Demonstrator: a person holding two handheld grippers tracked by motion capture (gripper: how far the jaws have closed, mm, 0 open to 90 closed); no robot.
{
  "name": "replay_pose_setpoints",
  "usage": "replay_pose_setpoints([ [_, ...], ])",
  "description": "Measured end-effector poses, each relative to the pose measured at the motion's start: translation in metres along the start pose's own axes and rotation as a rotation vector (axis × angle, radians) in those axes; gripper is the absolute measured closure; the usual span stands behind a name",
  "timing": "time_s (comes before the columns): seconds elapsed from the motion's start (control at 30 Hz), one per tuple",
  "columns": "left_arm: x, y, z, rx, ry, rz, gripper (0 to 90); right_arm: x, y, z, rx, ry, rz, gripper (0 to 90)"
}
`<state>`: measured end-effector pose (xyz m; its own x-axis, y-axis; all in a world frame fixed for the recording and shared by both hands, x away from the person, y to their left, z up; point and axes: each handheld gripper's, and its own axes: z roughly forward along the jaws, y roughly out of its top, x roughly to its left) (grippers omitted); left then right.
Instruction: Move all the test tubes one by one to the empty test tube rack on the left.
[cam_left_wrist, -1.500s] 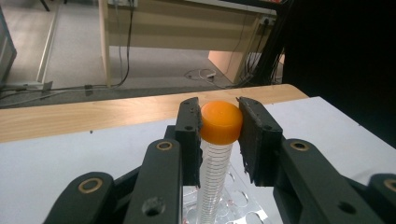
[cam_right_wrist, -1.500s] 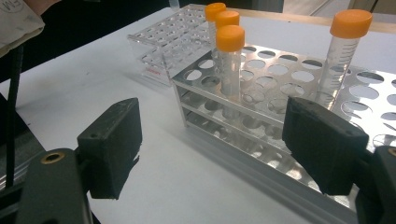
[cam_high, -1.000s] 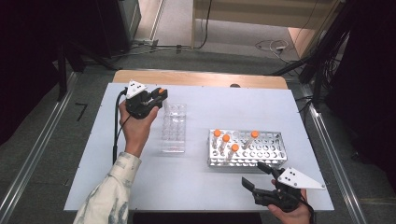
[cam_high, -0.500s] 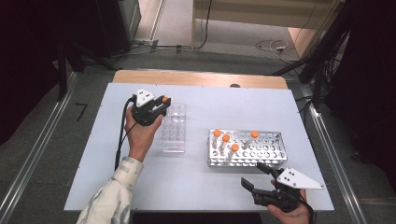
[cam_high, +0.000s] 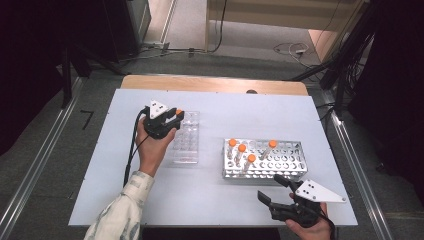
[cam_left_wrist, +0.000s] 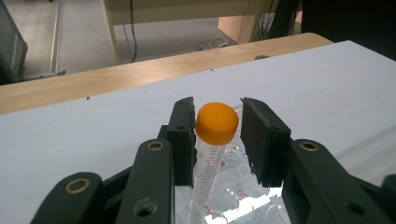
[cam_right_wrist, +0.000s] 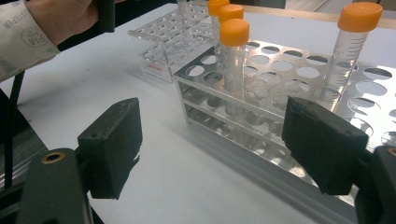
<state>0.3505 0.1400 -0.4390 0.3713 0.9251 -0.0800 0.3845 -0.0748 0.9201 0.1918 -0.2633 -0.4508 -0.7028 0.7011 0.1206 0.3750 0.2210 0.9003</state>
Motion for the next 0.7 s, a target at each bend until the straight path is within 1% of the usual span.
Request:
replay_pose_setpoints([
  [0.2,-0.001,0.001,-0.004,-0.013,-0.008,-0.022,54.6,0.000,0.000,0.000,-0.001,-0.001,-0.001,18.9],
  [0.3,-0.002,0.003,-0.008,-0.022,-0.021,-0.036,47.1,0.000,0.000,0.000,-0.001,-0.003,0.000,18.9],
  [0.37,-0.003,0.005,-0.012,-0.029,-0.034,-0.055,40.3,0.000,0.000,0.000,-0.002,-0.004,-0.001,18.9],
  [0.43,-0.004,0.006,-0.018,-0.041,-0.046,-0.076,34.2,0.000,0.000,0.000,-0.003,-0.005,-0.001,18.9],
  [0.53,-0.008,0.006,-0.028,-0.060,-0.049,-0.093,27.3,0.000,0.000,0.000,-0.004,-0.010,-0.001,18.9],
  [0.7,-0.015,0.001,-0.045,-0.070,-0.075,-0.111,19.8,-0.002,0.000,0.001,-0.006,-0.027,0.003,19.1],
])
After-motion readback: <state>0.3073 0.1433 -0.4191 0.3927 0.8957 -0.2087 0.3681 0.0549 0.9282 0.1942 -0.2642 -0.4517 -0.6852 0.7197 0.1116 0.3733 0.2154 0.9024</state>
